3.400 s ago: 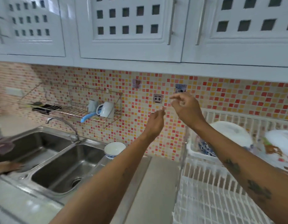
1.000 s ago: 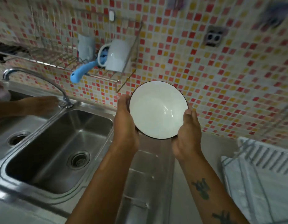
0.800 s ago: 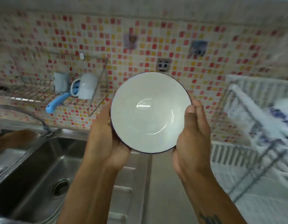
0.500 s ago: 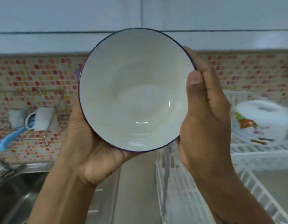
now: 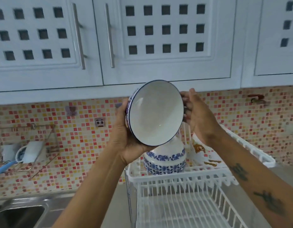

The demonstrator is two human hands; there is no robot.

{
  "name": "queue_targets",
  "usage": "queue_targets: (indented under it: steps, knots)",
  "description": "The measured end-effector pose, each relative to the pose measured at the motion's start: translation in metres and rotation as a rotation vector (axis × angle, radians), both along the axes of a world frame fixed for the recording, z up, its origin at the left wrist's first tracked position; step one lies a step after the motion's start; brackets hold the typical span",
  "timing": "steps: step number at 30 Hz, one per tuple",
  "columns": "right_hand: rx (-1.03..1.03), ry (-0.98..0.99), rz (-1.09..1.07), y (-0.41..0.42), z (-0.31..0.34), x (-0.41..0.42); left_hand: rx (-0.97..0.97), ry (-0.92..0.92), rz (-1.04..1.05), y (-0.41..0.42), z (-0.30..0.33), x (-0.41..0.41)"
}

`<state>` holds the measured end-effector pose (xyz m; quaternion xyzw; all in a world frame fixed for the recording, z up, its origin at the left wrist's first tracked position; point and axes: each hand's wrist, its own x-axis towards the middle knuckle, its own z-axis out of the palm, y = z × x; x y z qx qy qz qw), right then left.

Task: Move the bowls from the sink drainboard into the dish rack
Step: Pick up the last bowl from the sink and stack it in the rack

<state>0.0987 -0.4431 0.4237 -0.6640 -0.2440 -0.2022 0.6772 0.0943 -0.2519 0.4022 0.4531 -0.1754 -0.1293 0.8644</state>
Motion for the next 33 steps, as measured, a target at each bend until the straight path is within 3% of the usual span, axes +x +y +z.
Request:
queue_targets:
  steps: [2, 5, 8, 11, 13, 21, 26, 33]
  knots:
    - [-0.186, 0.085, -0.006, -0.017, 0.007, 0.002, 0.033, -0.014, 0.075, -0.008, 0.003, -0.001]
    - [-0.458, 0.126, 0.066, -0.030, 0.013, 0.002, 0.202, -0.199, 0.235, -0.018, 0.000, 0.005]
    - [-0.551, 0.169, 0.136, -0.037, 0.012, 0.007, 0.362, -0.410, 0.368, -0.025, -0.005, 0.017]
    - [-0.559, 0.266, 0.180, -0.046, 0.006, 0.024, 0.452, -0.497, 0.470, -0.030, -0.011, 0.025]
    - [-0.572, 0.311, 0.245, -0.052, -0.001, 0.036, 0.458, -0.460, 0.533, -0.033, -0.015, 0.027]
    - [-0.520, 0.359, 0.333, -0.050, -0.020, 0.053, 0.675, -0.520, 0.738, -0.036, -0.045, 0.043]
    - [-0.229, 0.434, 0.233, -0.041, -0.042, 0.072, 0.757, -0.555, 0.777, -0.041, -0.057, 0.055]
    - [-0.236, 0.525, -0.047, -0.018, -0.058, 0.090, 0.839, -0.576, 0.743, -0.042, -0.069, 0.065]
